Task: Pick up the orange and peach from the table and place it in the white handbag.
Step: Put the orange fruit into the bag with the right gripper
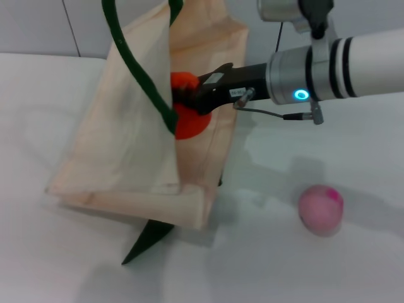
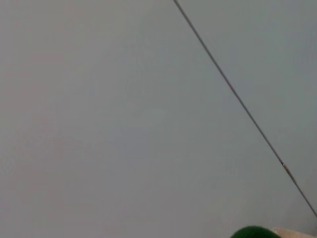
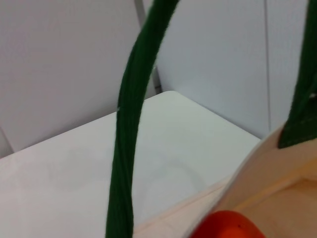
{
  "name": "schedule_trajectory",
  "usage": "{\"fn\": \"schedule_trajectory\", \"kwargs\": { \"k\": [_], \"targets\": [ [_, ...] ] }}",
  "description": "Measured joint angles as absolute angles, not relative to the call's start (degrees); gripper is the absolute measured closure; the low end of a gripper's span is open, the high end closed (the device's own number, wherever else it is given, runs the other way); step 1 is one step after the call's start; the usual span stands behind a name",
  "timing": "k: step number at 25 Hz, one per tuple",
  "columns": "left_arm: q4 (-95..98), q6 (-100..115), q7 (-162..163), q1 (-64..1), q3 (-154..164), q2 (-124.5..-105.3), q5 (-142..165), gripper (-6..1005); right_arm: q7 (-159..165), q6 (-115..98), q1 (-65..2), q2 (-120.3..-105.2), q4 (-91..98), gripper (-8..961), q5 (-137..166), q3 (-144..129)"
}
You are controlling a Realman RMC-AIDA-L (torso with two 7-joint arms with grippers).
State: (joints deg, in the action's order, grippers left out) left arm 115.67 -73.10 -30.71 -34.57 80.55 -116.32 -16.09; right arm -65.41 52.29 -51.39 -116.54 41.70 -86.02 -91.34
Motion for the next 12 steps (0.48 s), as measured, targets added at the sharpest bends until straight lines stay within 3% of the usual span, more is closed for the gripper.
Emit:
{"fn": "schedule_trajectory", "kwargs": {
  "k": [10,12],
  "targets": [
    [115.6,-73.0,-30.7,-34.8,80.7,-116.28,-16.1,876,-69.5,52.2,-54.3,-116.31,36.9,882,-89.8,-92.3],
    [115.5,-73.0,-30.7,-34.9,80.7,-116.28,-16.1,876,-69.5,51.7,-55.8,-116.4,34.7,794,-89.8,-92.3]
  ]
}}
